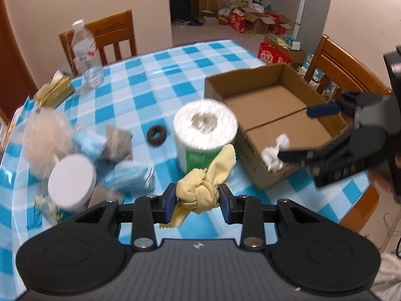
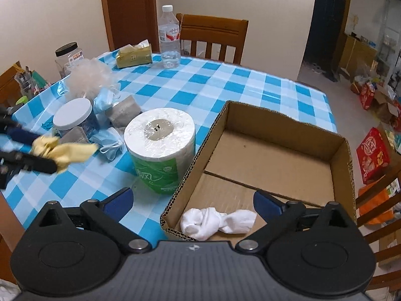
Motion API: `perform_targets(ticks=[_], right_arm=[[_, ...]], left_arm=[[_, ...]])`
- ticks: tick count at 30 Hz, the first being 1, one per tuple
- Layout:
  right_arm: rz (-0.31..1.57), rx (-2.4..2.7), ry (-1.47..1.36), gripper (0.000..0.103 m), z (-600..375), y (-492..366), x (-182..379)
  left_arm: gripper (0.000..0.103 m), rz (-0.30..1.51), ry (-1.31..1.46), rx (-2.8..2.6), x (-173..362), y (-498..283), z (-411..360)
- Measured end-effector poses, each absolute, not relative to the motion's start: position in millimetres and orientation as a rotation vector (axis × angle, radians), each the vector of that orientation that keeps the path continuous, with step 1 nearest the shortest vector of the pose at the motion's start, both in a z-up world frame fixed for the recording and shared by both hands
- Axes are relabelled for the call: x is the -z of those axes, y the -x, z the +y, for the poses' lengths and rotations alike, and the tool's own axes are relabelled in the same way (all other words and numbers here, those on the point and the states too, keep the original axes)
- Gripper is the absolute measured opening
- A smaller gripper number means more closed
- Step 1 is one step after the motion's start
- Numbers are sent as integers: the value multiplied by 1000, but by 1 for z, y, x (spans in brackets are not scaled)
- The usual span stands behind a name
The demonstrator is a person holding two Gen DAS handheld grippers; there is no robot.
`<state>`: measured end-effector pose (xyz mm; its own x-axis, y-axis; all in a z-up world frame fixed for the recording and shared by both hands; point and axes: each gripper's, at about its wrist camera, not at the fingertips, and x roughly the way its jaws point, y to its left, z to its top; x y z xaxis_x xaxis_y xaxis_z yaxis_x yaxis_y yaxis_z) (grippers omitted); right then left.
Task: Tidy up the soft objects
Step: 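Carry both cloths into the cardboard box and open both grippers to drop them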
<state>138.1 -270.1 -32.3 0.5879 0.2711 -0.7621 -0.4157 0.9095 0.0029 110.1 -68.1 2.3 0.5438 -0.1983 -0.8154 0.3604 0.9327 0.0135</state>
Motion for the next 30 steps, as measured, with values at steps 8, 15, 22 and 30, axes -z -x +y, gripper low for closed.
perform_targets(ticks=[8, 15, 22, 30], right_arm=[[850, -380, 142, 103, -288, -128, 31], [851, -338, 144, 103, -303, -117, 35], [845, -290, 111, 103, -317, -115, 35], [863, -272, 105, 103, -322, -119, 39]], left_arm=[[35, 890, -214, 457, -20, -154, -117], [35, 860, -241, 573, -13, -198, -183], [68, 900, -251, 596, 16, -223, -215], [92, 853, -246, 558, 20, -214, -206]])
